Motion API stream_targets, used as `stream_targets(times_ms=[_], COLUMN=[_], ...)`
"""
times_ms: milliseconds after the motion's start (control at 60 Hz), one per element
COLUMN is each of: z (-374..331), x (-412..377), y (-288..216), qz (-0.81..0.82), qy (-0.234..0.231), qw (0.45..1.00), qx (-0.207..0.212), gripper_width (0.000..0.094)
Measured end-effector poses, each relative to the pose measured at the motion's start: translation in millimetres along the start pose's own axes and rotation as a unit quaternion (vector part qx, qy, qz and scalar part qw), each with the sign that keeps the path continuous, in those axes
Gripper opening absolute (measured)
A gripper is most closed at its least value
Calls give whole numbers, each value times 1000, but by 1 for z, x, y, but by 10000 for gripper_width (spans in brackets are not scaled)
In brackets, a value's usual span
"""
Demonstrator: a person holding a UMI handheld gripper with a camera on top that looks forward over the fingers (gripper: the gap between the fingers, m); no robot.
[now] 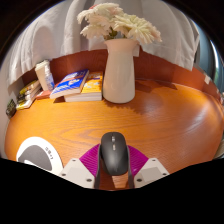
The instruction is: Arrange mouse
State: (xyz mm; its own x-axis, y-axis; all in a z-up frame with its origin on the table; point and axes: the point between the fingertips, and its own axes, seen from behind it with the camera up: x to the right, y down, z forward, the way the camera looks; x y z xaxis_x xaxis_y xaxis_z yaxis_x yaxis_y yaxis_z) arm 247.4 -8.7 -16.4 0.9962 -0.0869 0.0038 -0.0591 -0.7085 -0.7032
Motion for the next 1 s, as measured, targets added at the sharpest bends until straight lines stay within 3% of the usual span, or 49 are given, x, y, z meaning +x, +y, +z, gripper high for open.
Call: stream_targets(times_ms=[67, 150, 400, 533, 633, 733, 1000], z=[-1, -11, -100, -134, -137, -117, -57], x=[1, -1, -49, -118, -175, -219, -237], y=[1, -12, -150, -177, -155, -99, 51], qz=[8, 14, 28, 24, 11, -7, -25], qy=[2, 3, -14, -49, -73, -89, -61], qw=[1000, 1000, 996, 991, 991, 993, 997], qx=[-20, -28, 87, 123, 111, 73, -49], gripper_width=[337, 338, 340, 341, 341, 340, 339])
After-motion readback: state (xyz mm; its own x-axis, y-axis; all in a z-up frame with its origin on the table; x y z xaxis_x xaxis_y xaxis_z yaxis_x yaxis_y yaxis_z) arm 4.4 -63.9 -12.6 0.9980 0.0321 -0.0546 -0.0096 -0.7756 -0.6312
